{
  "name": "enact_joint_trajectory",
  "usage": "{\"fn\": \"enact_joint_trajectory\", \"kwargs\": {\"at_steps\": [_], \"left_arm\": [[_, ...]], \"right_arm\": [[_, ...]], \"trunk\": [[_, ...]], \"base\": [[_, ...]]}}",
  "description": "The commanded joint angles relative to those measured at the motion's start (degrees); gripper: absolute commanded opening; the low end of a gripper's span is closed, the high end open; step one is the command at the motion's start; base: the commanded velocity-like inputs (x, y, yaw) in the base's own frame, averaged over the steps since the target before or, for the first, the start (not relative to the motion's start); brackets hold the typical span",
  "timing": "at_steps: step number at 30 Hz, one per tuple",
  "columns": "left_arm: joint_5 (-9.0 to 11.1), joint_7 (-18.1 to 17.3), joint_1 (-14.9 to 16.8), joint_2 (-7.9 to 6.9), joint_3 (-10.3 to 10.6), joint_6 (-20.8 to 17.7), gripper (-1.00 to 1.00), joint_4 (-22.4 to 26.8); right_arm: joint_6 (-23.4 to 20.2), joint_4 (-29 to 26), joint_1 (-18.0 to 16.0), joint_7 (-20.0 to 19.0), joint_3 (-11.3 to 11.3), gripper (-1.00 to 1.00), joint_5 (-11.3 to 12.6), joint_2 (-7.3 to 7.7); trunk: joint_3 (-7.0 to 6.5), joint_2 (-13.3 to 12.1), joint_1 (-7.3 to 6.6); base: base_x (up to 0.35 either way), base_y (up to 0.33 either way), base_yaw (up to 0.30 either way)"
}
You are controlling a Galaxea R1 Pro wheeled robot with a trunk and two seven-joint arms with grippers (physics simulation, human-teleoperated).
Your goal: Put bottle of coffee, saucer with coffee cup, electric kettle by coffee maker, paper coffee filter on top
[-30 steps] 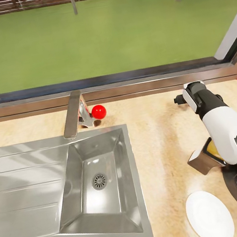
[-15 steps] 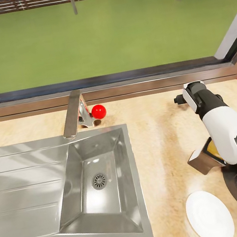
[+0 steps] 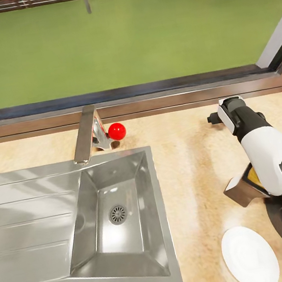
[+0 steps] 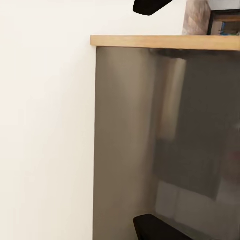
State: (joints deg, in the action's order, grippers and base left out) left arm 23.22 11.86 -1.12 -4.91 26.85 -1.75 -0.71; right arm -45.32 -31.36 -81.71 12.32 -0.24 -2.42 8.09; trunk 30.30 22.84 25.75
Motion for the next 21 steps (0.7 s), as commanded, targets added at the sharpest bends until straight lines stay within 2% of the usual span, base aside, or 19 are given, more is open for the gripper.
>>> {"fn": "enact_joint_trajectory", "kwargs": {"at_steps": [1, 16, 17, 21], "left_arm": [[0.43, 0.18, -0.02, -0.01, 0.49, -0.19, 1.0, 0.1], [0.43, 0.18, -0.02, -0.02, 0.49, -0.19, 1.0, 0.1], [0.43, 0.18, -0.02, -0.02, 0.49, -0.19, 1.0, 0.1], [0.43, 0.18, -0.02, -0.02, 0.49, -0.19, 1.0, 0.1]], "right_arm": [[-0.3, -0.04, -0.02, -0.03, -0.03, 1.0, -0.22, 0.0], [-0.28, -0.12, -0.02, -0.02, -0.1, 1.0, -0.22, 0.09], [-0.29, -0.12, -0.02, -0.02, -0.11, -1.0, -0.22, 0.09], [-0.29, -0.18, -0.02, -0.02, -0.08, -1.0, -0.22, 0.09]], "trunk": [[0.07, 0.08, 0.03], [0.08, 0.08, 0.03], [0.08, 0.08, 0.03], [0.08, 0.08, 0.03]], "base": [[0.0, 0.0, 0.0], [0.0, 0.0, 0.0], [0.0, 0.0, 0.0], [0.0, 0.0, 0.0]]}}
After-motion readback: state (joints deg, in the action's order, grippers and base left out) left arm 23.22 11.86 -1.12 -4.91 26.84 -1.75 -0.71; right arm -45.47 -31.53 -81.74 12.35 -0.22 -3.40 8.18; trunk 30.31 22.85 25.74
